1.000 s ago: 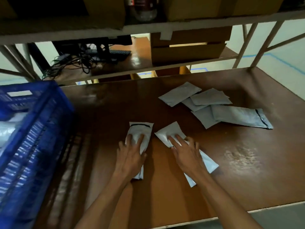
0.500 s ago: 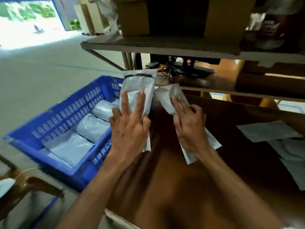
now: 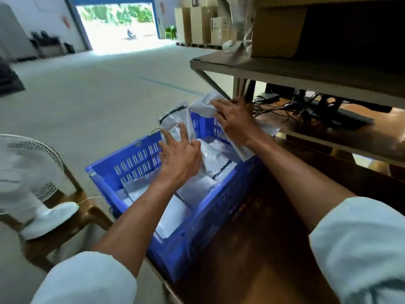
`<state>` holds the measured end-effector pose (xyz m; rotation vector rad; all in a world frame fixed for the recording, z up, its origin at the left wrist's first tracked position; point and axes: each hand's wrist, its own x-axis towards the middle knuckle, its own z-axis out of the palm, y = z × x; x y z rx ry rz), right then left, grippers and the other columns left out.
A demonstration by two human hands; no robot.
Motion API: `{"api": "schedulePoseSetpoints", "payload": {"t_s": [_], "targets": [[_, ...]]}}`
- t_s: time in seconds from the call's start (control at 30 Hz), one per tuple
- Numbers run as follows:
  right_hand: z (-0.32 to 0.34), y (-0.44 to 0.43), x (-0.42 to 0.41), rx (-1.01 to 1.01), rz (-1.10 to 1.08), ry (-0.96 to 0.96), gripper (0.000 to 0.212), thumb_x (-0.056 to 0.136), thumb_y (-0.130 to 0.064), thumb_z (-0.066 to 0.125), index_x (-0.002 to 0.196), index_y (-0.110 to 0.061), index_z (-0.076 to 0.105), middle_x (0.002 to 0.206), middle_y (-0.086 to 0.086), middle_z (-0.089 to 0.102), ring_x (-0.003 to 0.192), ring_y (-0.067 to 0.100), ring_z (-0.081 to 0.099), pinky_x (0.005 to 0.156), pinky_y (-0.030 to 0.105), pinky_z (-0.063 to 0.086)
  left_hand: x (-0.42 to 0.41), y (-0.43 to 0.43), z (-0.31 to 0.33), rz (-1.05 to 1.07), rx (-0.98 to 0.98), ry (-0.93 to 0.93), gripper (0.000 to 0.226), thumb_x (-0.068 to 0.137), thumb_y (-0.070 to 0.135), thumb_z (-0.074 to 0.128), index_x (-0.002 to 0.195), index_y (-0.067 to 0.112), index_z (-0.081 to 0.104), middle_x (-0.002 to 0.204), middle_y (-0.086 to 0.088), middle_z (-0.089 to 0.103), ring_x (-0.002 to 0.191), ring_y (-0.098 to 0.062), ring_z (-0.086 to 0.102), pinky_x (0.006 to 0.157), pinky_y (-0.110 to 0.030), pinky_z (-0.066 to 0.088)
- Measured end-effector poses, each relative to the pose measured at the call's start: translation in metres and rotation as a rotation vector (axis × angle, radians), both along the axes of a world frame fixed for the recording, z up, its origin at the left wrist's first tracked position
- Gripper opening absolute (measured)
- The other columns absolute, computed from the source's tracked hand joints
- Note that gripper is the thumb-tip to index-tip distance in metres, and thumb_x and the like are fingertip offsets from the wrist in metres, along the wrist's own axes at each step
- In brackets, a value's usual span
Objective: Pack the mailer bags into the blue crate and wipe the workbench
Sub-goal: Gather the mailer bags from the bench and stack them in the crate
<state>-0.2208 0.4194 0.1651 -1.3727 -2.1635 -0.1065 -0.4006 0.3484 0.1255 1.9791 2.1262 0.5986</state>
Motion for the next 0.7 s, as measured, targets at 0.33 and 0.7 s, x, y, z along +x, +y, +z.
{"api": "schedulePoseSetpoints", "payload": {"t_s": [0.33,0.7], "targets": [[-0.064,0.114,-0.006,-0.244,-0.016,-0.236,0.04,0.099,-0.033,0.037,0.129,-0.023,0.061,0.137,0.006,0.061,0.123,0.039,0.05,0.1,0.056,0.043,0.027,0.077,-0.042,-0.055,-0.243,0.206,0.068,0.102,0.045,0.029,0.156,0.003,0.021,0.164,-0.032,-0.01,0.139,-0.072,0.009,0.093,-0.069,0.047],[-0.138,0.159,0.012,-0.975,-0.042,-0.576,0.076,0.078,-0.062,0.038,0.152,-0.047,0.025,0.164,-0.005,0.025,0.142,0.03,0.038,0.116,0.052,0.03,0.035,0.091,-0.058,-0.005,-0.427,0.287,0.098,0.092,0.08,0.03,0.162,0.018,0.002,0.163,-0.033,0.004,0.144,-0.051,0.023,0.103,-0.055,0.038]]}}
